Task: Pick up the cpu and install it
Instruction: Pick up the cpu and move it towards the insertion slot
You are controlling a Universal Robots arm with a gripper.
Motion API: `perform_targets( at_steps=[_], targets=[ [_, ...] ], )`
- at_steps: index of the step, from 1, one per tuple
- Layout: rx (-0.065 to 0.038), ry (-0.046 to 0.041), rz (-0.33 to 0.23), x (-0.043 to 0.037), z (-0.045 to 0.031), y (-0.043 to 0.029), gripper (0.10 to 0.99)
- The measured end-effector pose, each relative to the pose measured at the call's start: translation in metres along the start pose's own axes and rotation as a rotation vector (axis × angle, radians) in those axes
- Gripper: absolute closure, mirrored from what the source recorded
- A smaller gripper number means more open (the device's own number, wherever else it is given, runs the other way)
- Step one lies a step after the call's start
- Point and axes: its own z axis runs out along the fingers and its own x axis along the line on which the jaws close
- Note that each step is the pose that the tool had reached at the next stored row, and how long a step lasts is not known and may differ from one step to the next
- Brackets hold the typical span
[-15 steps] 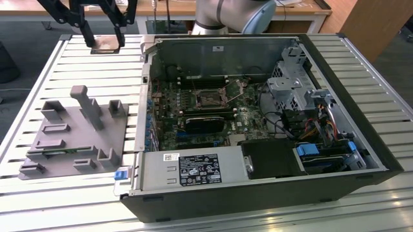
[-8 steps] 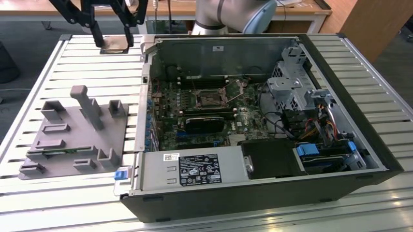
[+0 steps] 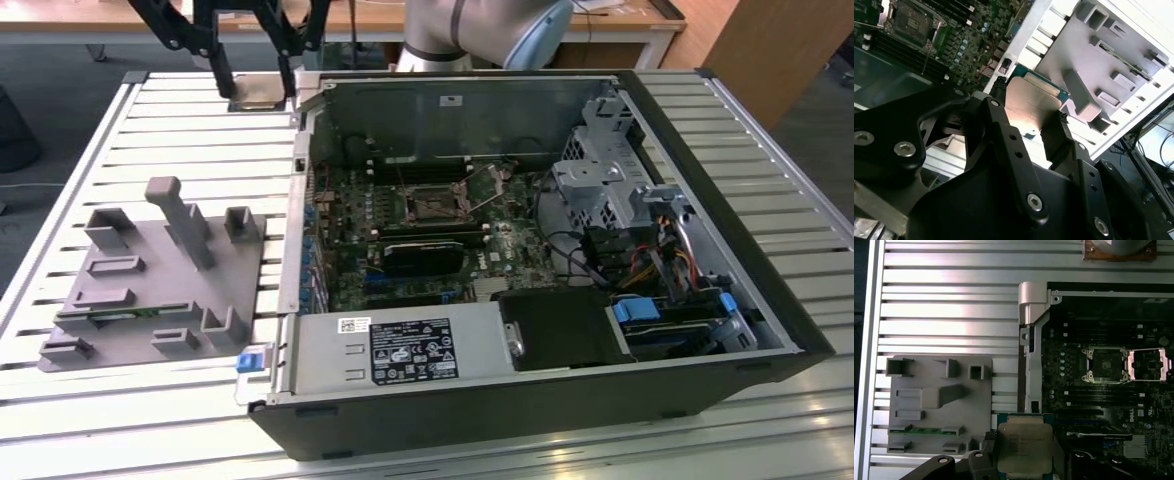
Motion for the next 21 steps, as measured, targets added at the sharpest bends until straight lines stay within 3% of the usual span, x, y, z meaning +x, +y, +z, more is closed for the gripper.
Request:
perform_targets(
  at_steps=[21],
  targets=[
    [0.000, 0.0021, 0.000, -0.0385, 0.0002, -0.0001, 0.553]
  ],
)
